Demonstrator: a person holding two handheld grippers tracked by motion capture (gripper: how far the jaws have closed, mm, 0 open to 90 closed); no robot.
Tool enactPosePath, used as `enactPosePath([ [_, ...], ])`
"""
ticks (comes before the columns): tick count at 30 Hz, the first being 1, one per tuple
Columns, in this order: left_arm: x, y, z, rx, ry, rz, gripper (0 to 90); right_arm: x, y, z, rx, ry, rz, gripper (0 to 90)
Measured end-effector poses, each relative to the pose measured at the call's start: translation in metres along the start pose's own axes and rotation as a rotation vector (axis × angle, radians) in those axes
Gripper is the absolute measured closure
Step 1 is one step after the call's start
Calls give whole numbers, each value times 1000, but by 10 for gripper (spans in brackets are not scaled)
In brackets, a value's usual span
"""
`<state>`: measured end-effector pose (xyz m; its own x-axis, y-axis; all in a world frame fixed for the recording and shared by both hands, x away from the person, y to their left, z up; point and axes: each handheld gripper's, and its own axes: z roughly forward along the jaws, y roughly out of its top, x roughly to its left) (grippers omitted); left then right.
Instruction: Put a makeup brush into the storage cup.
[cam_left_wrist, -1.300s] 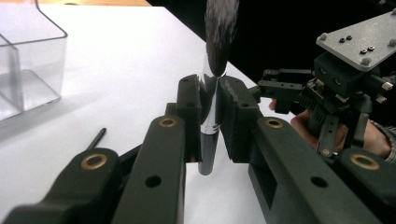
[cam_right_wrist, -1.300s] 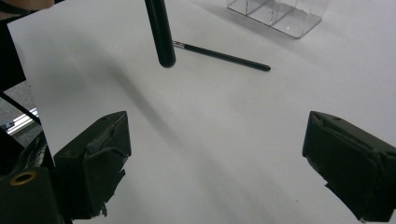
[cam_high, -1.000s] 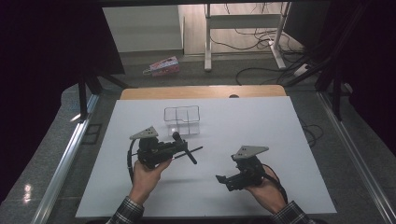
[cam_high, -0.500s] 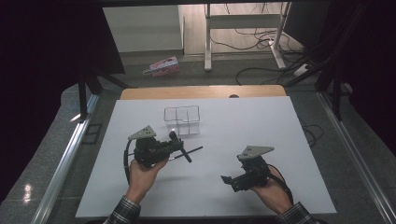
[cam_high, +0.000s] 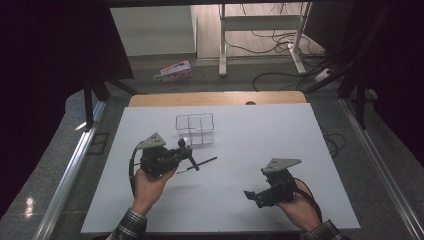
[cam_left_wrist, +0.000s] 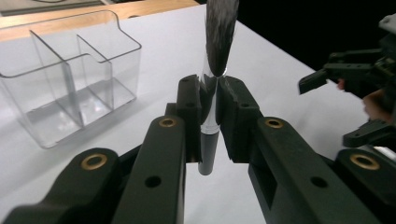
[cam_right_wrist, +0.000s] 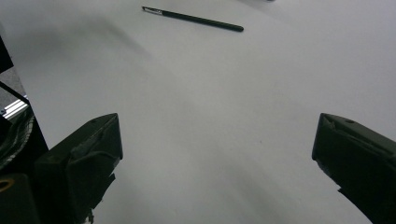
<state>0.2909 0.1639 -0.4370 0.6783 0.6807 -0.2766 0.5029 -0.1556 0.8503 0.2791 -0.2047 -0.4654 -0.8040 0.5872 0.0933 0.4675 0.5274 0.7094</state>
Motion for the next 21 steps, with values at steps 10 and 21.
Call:
enactPosePath([
  [10,3,4,-1,4,34,24,790,-8,-11,-9,15,-29,8,3],
  [21,6,11,5,13,54,50,789,-19,-23,-22,12,-87,50,0],
])
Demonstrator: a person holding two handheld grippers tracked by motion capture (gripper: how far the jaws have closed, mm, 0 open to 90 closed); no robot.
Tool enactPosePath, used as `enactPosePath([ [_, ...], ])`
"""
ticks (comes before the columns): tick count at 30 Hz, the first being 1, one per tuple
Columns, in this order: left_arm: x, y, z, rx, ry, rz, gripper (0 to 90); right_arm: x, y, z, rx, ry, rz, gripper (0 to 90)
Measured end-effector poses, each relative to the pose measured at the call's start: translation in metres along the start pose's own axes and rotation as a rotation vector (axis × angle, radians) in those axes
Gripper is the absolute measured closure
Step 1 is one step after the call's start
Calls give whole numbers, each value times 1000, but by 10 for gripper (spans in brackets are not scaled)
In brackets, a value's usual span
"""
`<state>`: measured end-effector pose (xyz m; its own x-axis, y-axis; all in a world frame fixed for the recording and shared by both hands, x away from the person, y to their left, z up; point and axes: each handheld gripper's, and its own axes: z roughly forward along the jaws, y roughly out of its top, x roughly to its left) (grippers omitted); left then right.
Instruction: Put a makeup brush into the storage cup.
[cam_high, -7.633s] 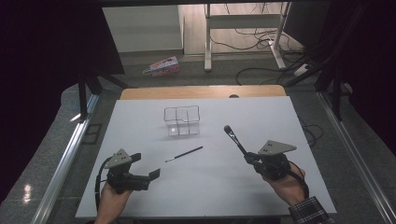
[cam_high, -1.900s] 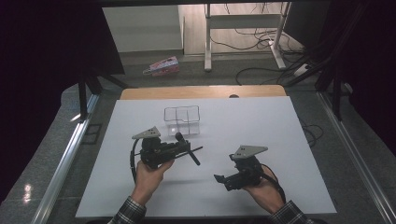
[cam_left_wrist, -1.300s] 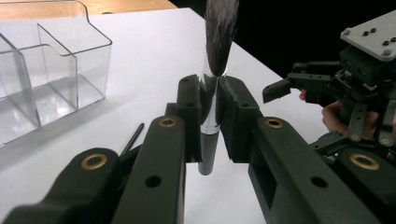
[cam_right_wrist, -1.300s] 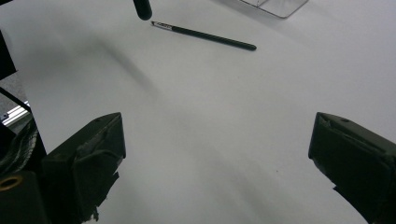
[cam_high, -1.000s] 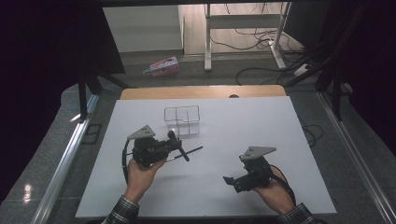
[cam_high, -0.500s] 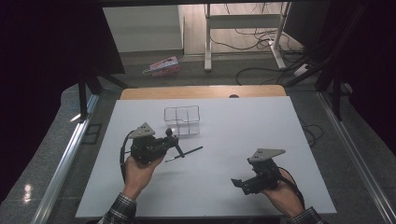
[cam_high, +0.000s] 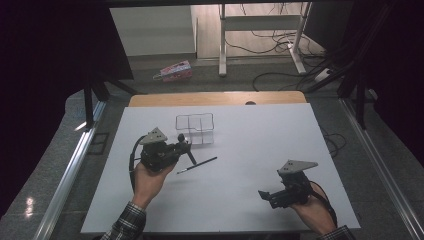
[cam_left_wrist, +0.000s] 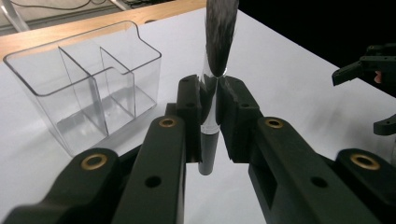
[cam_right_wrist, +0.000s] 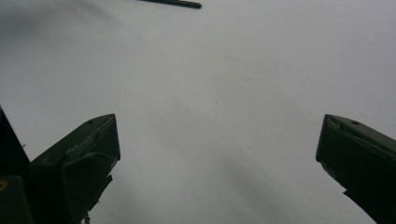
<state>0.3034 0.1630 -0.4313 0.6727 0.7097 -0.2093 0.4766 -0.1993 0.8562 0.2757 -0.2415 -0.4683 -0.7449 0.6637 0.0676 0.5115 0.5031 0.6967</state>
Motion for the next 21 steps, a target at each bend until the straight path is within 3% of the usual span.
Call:
enactPosePath([
  [21,11,24,16,-13,37,19,790,-7,-15,-12,11,-51,27,0],
])
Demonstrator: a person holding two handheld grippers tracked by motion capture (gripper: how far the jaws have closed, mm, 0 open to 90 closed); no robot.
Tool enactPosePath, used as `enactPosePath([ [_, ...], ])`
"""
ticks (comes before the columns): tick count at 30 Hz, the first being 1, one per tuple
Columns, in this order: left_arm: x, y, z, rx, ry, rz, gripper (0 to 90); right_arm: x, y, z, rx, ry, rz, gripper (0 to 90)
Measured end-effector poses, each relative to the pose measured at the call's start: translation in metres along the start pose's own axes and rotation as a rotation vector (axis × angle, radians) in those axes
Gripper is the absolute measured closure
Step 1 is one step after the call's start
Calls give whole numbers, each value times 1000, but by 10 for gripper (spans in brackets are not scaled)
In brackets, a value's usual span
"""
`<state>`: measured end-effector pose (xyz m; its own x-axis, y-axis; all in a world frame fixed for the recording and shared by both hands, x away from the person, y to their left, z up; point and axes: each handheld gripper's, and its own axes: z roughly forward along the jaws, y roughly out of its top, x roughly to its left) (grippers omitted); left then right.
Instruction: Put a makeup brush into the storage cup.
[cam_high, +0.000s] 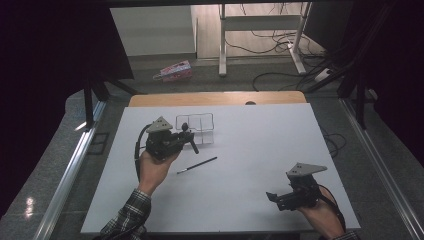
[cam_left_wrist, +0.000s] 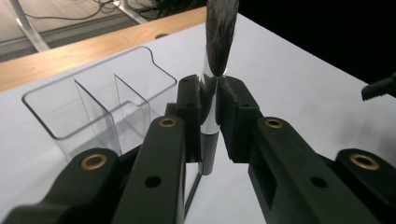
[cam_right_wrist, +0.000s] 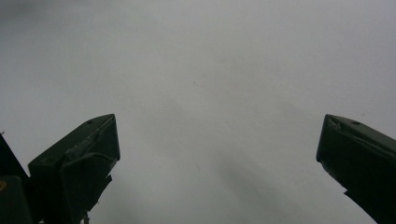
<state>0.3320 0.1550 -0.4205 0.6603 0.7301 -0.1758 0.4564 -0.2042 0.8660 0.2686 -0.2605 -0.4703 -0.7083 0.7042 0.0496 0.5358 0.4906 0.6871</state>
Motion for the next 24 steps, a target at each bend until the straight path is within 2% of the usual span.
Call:
enactPosePath([
  [7,1,10,4,-12,8,16,789,0,-4,-4,-2,-15,-3,0],
  [18,9,21,9,-30,18,5,790,0,-10,-9,-8,-25,4,0],
  [24,11,27,14,-29,26,17,790,0,-14,-11,-5,-31,1,0],
])
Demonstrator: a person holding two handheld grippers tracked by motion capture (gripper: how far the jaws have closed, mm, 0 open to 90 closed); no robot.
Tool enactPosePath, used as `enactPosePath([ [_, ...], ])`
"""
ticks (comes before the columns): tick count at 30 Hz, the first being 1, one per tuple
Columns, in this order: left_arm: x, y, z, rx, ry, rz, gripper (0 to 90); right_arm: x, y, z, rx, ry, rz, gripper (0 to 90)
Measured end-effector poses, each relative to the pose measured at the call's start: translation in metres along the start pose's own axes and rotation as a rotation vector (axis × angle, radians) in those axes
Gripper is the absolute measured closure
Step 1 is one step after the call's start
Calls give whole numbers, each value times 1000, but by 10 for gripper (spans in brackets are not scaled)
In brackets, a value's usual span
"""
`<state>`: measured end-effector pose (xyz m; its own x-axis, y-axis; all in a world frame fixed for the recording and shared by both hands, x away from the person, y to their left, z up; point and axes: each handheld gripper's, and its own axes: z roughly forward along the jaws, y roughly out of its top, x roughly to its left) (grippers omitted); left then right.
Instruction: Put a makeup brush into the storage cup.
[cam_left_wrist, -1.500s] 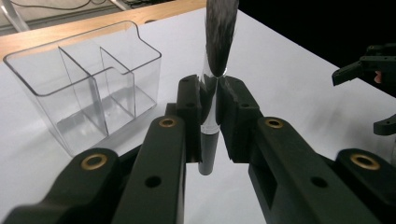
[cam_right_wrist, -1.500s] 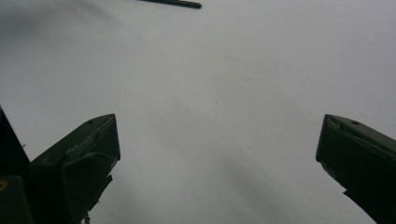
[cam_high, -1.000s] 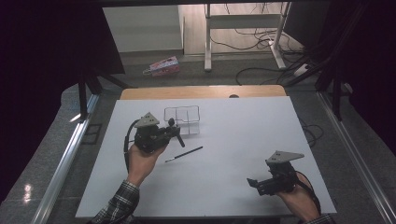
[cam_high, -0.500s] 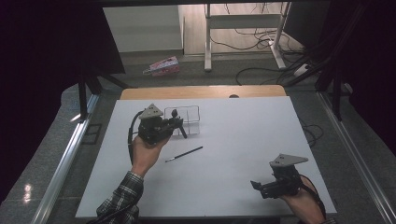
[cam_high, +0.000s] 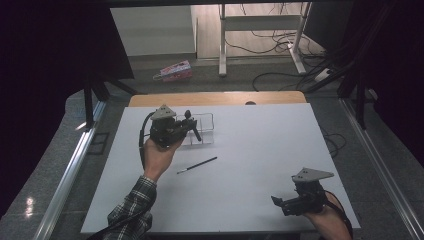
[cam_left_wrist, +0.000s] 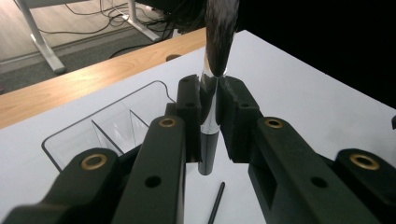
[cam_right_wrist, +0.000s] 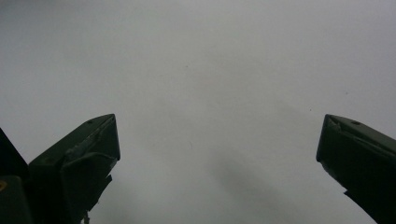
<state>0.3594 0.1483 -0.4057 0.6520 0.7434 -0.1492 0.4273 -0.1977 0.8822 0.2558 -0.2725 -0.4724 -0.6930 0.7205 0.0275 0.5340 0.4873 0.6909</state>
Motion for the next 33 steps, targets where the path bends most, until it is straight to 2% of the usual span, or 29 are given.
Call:
enactPosePath([
  [7,1,7,5,-1,27,18,790,0,-3,-3,4,-16,-10,0],
  [18,3,18,18,3,59,33,790,-3,-8,-9,-17,-2,21,0],
  [21,4,21,21,7,72,48,790,-4,-9,-9,-18,-1,22,0],
  [30,7,26,31,-8,92,33,790,-4,-10,-8,-2,-1,16,0],
  [33,8,28,35,-4,99,39,790,-4,-10,-8,4,-4,11,0],
])
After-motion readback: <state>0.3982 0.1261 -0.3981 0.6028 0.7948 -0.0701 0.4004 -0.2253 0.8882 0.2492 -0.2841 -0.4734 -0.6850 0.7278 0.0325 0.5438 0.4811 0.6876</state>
